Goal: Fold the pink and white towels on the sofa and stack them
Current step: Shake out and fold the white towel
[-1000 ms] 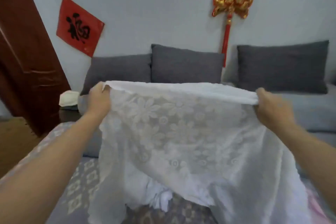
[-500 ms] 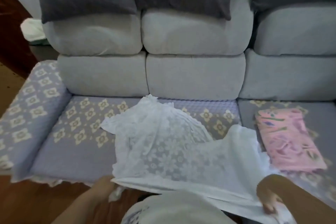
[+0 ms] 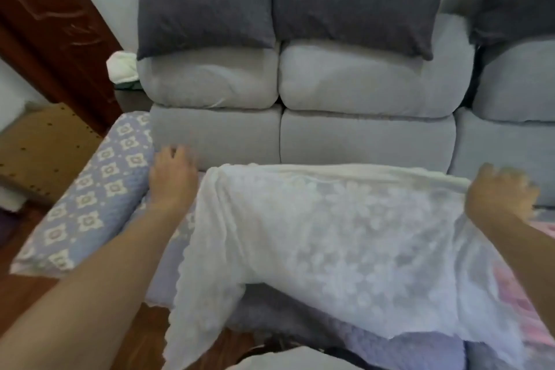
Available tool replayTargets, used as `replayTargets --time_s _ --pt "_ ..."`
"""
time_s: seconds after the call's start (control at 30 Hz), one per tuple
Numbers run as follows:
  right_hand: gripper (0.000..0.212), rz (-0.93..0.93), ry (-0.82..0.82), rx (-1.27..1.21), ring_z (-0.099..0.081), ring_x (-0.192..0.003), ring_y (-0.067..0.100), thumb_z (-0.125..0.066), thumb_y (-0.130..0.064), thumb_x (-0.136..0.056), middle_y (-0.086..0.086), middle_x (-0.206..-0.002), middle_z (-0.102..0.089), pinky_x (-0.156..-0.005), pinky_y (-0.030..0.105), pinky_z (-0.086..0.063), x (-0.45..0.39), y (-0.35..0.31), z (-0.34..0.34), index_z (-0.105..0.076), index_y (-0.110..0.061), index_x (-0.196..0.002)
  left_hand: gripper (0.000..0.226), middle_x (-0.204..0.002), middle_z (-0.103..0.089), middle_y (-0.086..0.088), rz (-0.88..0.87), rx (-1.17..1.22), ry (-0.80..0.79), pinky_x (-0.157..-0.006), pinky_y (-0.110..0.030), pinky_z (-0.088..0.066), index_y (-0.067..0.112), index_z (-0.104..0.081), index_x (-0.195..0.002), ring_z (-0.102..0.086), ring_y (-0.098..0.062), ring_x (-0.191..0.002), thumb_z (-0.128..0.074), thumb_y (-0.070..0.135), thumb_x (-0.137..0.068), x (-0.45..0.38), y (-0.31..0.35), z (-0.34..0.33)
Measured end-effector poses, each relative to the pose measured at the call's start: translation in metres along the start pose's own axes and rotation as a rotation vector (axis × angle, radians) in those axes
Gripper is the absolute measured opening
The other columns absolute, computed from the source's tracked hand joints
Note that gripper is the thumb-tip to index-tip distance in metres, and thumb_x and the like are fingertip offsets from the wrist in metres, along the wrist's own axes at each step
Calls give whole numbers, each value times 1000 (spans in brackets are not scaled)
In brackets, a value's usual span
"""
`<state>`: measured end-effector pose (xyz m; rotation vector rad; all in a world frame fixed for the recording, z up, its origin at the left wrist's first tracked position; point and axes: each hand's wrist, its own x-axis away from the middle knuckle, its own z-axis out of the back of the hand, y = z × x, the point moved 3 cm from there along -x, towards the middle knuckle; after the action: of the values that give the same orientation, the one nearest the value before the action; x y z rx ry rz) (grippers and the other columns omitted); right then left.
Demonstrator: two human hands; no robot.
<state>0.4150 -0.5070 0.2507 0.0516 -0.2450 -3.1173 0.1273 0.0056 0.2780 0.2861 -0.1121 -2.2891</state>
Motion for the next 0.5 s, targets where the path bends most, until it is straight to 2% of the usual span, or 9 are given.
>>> replayTargets --time_s 0.03,0.07,0.1,0.13,0.23,0.33,0.4,0.5 --pt "44 -16 77 -43 -48 -118 43 -55 -13 -85 25 -130 -50 -95 50 -43 0 -14 21 -43 -12 -127 43 -136 -46 -22 68 133 164 -98 -50 -44 8 -50 -135 -48 -40 -119 -58 31 -98 -8 20 14" --pt "52 -1 88 -134 -46 -120 45 -54 -11 -86 27 -133 -46 -96 52 -42 -6 -25 20 -37 -10 -136 50 -142 -41 -21 109 250 209 -103 -46 -39 9 -45 -142 -44 -38 -124 -56 33 -100 -13 41 19" --pt "55 27 41 -164 -46 -121 47 -53 -12 -88 27 -135 -44 -97 53 -41 -1 -34 11 -35 -10 -139 54 -145 -39 -21 148 416 82 -106 -42 -36 9 -41 -146 -43 -36 -127 -55 33 -100 -9 57 13" --pt "53 63 -35 -204 -47 -122 47 -51 -12 -90 26 -135 -44 -98 53 -42 12 -48 -3 -35 -11 -140 53 -146 -40 -21 137 484 -75 -106 -38 -35 10 -42 -147 -44 -35 -129 -54 31 -100 -1 66 -10" --pt "49 200 -397 -193 -50 -124 40 -46 -18 -97 20 -139 -44 -100 44 -46 68 -102 -67 -35 -14 -145 53 -150 -39 -11 -29 246 -629 -103 -38 -42 21 -40 -149 -47 -31 -131 -51 38 -100 60 53 -91" --pt "52 366 -812 -79 -49 -132 29 -45 -28 -102 12 -148 -44 -103 30 -43 138 -137 -124 -34 -12 -150 58 -152 -37 -10 -33 37 -1071 -107 -37 -44 17 -32 -153 -48 -30 -130 -48 36 -101 130 -3 -150" --pt "47 342 -982 -12 -53 -129 26 -49 -27 -100 12 -142 -53 -100 29 -43 174 -155 -142 -45 -10 -144 49 -149 -44 -12 54 37 -1179 -106 -30 -38 10 -39 -149 -49 -25 -130 -47 29 -104 150 -51 -167" --pt "40 283 -1066 29 -56 -125 25 -50 -25 -99 11 -135 -59 -98 29 -44 197 -200 -148 -57 -9 -135 40 -144 -48 -15 195 66 -1262 -95 -27 -39 2 -50 -139 -51 -25 -121 -41 22 -105 131 -135 -184"
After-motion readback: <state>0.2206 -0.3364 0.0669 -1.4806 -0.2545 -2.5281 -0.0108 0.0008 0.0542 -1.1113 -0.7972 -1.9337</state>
